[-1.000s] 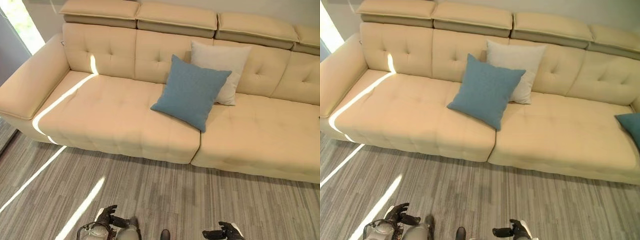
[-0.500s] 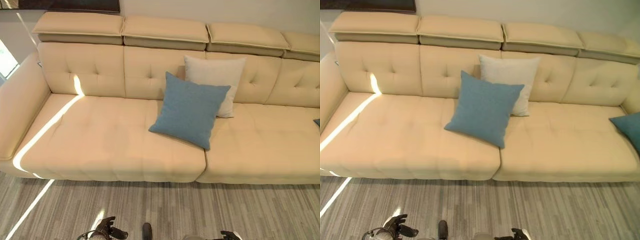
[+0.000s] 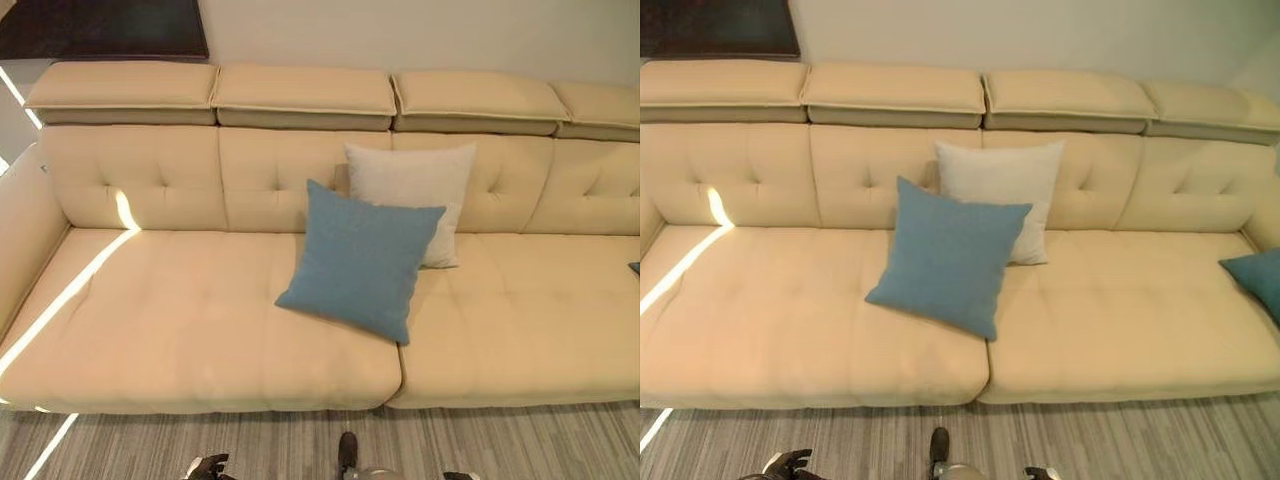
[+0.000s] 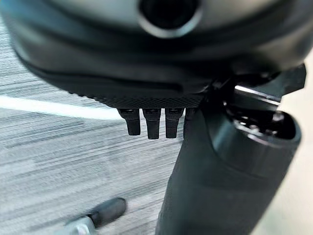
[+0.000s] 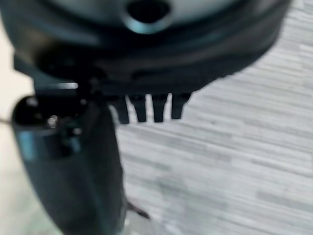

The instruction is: Pick up all the scattered cushions and arrange them neatly on the sofa.

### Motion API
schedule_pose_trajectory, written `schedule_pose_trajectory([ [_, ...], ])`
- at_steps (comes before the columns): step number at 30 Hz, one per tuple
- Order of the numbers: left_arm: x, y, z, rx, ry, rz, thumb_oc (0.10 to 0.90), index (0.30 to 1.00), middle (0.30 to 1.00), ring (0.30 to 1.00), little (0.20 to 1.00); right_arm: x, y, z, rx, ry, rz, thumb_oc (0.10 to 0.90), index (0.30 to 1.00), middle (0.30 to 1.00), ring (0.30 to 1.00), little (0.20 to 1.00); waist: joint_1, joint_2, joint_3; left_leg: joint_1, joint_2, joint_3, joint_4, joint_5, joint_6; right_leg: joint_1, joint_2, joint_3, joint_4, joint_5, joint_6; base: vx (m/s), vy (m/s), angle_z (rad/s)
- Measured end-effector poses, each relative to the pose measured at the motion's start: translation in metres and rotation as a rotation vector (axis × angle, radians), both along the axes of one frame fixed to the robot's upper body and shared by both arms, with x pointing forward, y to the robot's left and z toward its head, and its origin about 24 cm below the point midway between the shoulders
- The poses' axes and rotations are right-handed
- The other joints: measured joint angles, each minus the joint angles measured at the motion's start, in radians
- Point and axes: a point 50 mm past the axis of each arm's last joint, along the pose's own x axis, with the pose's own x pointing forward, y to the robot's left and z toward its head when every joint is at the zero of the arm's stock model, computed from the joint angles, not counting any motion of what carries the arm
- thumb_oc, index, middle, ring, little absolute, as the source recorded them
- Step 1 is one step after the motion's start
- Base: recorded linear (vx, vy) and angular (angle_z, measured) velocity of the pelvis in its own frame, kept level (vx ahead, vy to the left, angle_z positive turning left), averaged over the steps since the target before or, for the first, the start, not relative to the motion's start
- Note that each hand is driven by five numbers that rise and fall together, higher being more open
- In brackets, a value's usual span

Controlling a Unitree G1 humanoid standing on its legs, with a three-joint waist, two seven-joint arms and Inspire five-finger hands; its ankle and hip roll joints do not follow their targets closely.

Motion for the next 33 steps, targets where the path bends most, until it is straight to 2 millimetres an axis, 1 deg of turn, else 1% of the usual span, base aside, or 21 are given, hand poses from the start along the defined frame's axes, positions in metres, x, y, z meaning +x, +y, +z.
schedule_pose_trajectory([
  [1,0.005,-0.001,0.001,-0.007,-0.018,0.017,0.8,0.9,0.9,0.9,0.9,0.006,-0.002,0.002,-0.004,-0.02,0.001,0.8,0.9,0.9,0.9,0.9,0.007,-0.001,-0.001,-0.048,0.003,-0.01,0.105,-0.001,-0.024,0.006,-0.001,-0.002,0.0,-0.013,-0.002,0.04,-0.12,-0.04],
  [2,0.014,-0.002,0.004,-0.005,-0.056,0.034,0.8,0.9,0.9,0.9,0.9,0.009,-0.003,0.003,-0.006,-0.031,0.0,0.8,0.9,0.9,0.9,0.9,0.024,-0.021,0.006,-0.137,0.001,-0.023,0.285,0.009,-0.076,0.012,-0.008,0.0,0.0,-0.022,-0.025,0.09,-0.158,0.06],
  [3,0.02,-0.002,0.005,-0.003,-0.079,0.033,0.8,0.9,0.9,0.9,0.9,0.013,-0.004,0.004,-0.009,-0.044,-0.001,0.8,0.9,0.9,0.9,0.9,0.021,-0.025,0.009,-0.191,0.004,-0.034,0.381,0.018,-0.091,0.015,-0.008,-0.004,0.0,-0.034,-0.041,0.07,-0.099,0.01],
  [4,0.024,-0.002,0.007,-0.001,-0.089,0.031,0.8,0.9,0.9,0.9,0.9,0.017,-0.004,0.005,-0.013,-0.054,0.001,0.8,0.9,0.9,0.9,0.9,0.019,-0.03,0.012,-0.223,0.008,-0.035,0.429,0.016,-0.094,0.019,-0.009,-0.015,0.0,-0.032,-0.04,0.15,-0.075,0.12],
  [5,0.026,-0.001,0.007,-0.001,-0.099,0.038,0.8,0.9,0.9,0.9,0.9,0.022,-0.003,0.006,-0.015,-0.069,0.003,0.8,0.9,0.9,0.9,0.9,0.02,-0.036,0.016,-0.238,0.009,-0.034,0.427,0.016,-0.092,0.028,-0.008,-0.014,0.0,-0.039,-0.049,0.16,-0.033,0.04],
  [6,0.03,-0.001,0.009,-0.01,-0.121,0.061,0.8,0.9,0.9,0.9,0.9,0.028,-0.004,0.008,-0.023,-0.092,0.005,0.8,0.9,0.9,0.9,0.9,0.02,-0.045,0.024,-0.265,0.008,-0.031,0.393,0.013,-0.079,0.045,-0.007,-0.004,0.0,-0.071,-0.066,0.22,-0.032,0.03],
  [7,0.032,-0.001,0.01,-0.013,-0.134,0.075,0.8,0.9,0.9,0.9,0.9,0.03,-0.004,0.008,-0.025,-0.1,0.005,0.8,0.9,0.9,0.9,0.9,0.02,-0.049,0.032,-0.269,0.007,-0.028,0.36,0.005,-0.065,0.054,-0.007,-0.01,0.0,-0.069,-0.066,0.12,0.004,-0.02],
  [8,0.034,0.0,0.011,-0.017,-0.145,0.092,0.8,0.9,0.9,0.9,0.9,0.031,-0.005,0.009,-0.026,-0.107,0.006,0.8,0.9,0.9,0.9,0.9,0.02,-0.053,0.036,-0.271,0.009,-0.021,0.302,0.004,-0.063,0.061,-0.007,-0.01,-0.001,-0.071,-0.066,0.17,0.031,-0.03],
  [9,0.035,0.001,0.011,-0.019,-0.155,0.124,0.8,0.9,0.9,0.9,0.9,0.032,-0.006,0.009,-0.032,-0.111,0.006,0.8,0.9,0.9,0.9,0.9,0.017,-0.054,0.04,-0.263,0.009,-0.019,0.166,0.009,-0.065,0.074,-0.005,-0.014,0.0,-0.078,-0.06,0.15,0.048,-0.07],
  [10,0.036,0.001,0.012,-0.014,-0.161,0.129,0.8,0.9,0.9,0.9,0.9,0.033,-0.008,0.01,-0.04,-0.117,0.006,0.8,0.9,0.9,0.9,0.9,0.018,-0.05,0.045,-0.279,0.012,-0.021,0.125,0.019,-0.058,0.084,-0.004,-0.009,-0.001,-0.085,-0.055,0.23,0.107,-0.02],
  [11,0.038,0.004,0.013,-0.014,-0.17,0.145,0.8,0.9,0.9,0.9,0.9,0.036,-0.011,0.012,-0.048,-0.126,0.0,0.8,0.9,0.9,0.9,0.9,0.018,-0.047,0.049,-0.274,0.009,-0.021,0.01,0.041,-0.051,0.095,-0.004,0.009,-0.001,-0.11,-0.054,0.12,0.078,-0.08],
  [12,0.04,0.005,0.014,-0.014,-0.183,0.161,0.8,0.9,0.9,0.9,0.9,0.035,-0.015,0.013,-0.058,-0.128,-0.021,0.8,0.9,0.9,0.9,0.9,0.019,-0.043,0.048,-0.258,0.007,-0.022,-0.095,0.083,-0.053,0.096,-0.003,0.012,-0.001,-0.11,-0.045,0.19,0.127,-0.34],
  [13,0.042,0.007,0.017,-0.015,-0.212,0.182,0.8,0.9,0.9,0.9,0.9,0.034,-0.025,0.016,-0.08,-0.138,-0.054,0.8,0.9,0.9,0.9,0.9,0.022,-0.014,0.059,-0.252,0.019,-0.035,-0.192,0.135,-0.037,0.11,0.009,0.027,0.0,-0.105,-0.027,0.14,0.095,-0.48],
  [15,0.042,0.008,0.018,-0.013,-0.228,0.205,0.8,0.9,0.9,0.9,0.9,0.039,-0.037,0.022,-0.113,-0.174,-0.063,0.8,0.9,0.9,0.9,0.9,0.018,0.022,0.055,-0.245,0.028,-0.038,-0.173,0.174,-0.013,0.127,0.02,0.043,-0.001,-0.115,-0.01,0.11,0.083,-0.48],
  [16,0.04,0.009,0.018,-0.012,-0.236,0.208,0.8,0.9,0.9,0.9,0.9,0.035,-0.051,0.028,-0.148,-0.19,-0.061,0.8,0.9,0.9,0.9,0.9,0.011,0.064,0.032,-0.221,0.028,-0.048,-0.175,0.225,0.004,0.139,0.035,0.055,0.0,-0.129,0.012,0.09,0.073,-0.27],
  [17,0.041,0.013,0.02,-0.001,-0.251,0.206,0.8,0.9,0.9,0.9,0.9,0.034,-0.053,0.028,-0.156,-0.195,-0.067,0.8,0.9,0.9,0.9,0.9,0.009,0.057,0.028,-0.199,0.019,-0.044,-0.201,0.24,0.012,0.147,0.022,0.068,0.0,-0.135,0.026,0.12,0.101,-0.19],
  [18,0.053,0.019,0.029,0.018,-0.319,0.195,0.8,0.9,0.9,0.9,0.9,0.034,-0.056,0.03,-0.161,-0.203,-0.078,0.8,0.9,0.9,0.9,0.9,0.008,0.05,0.025,-0.178,0.001,-0.044,-0.233,0.24,0.023,0.151,0.002,0.077,0.0,-0.142,0.044,0.11,0.088,-0.08],
  [21,0.068,0.033,0.044,0.043,-0.404,0.192,0.8,0.9,0.9,0.9,0.9,0.04,-0.054,0.033,-0.147,-0.247,-0.094,0.8,0.9,0.9,0.9,0.9,0.007,0.026,0.021,-0.161,-0.028,-0.024,-0.237,0.226,0.046,0.16,-0.025,0.093,-0.001,-0.155,0.068,0.08,0.081,-0.13],
  [25,0.082,0.041,0.06,0.042,-0.511,0.211,0.8,0.9,0.9,0.9,0.9,0.067,-0.049,0.047,-0.127,-0.387,-0.072,0.8,0.9,0.9,0.9,0.9,0.006,0.014,0.02,-0.157,-0.044,-0.007,-0.237,0.213,0.063,0.156,-0.044,0.11,-0.001,-0.158,0.091,0.03,0.053,-0.13],
  [28,0.092,0.037,0.069,0.005,-0.583,0.226,0.8,0.9,0.9,0.9,0.9,0.1,-0.043,0.064,-0.103,-0.527,-0.058,0.8,0.9,0.9,0.9,0.9,0.009,0.006,0.019,-0.161,-0.042,0.008,-0.238,0.209,0.064,0.141,-0.044,0.126,-0.001,-0.155,0.096,-0.02,0.017,-0.15],
  [33,0.111,0.03,0.085,-0.045,-0.684,0.225,0.8,0.9,0.9,0.9,0.9,0.13,-0.038,0.086,-0.051,-0.69,-0.115,0.8,0.9,0.9,0.9,0.9,0.005,0.003,0.017,-0.221,-0.032,0.023,-0.237,0.218,0.062,0.079,-0.037,0.146,-0.001,-0.136,0.097,-0.1,-0.01,-0.12],
])
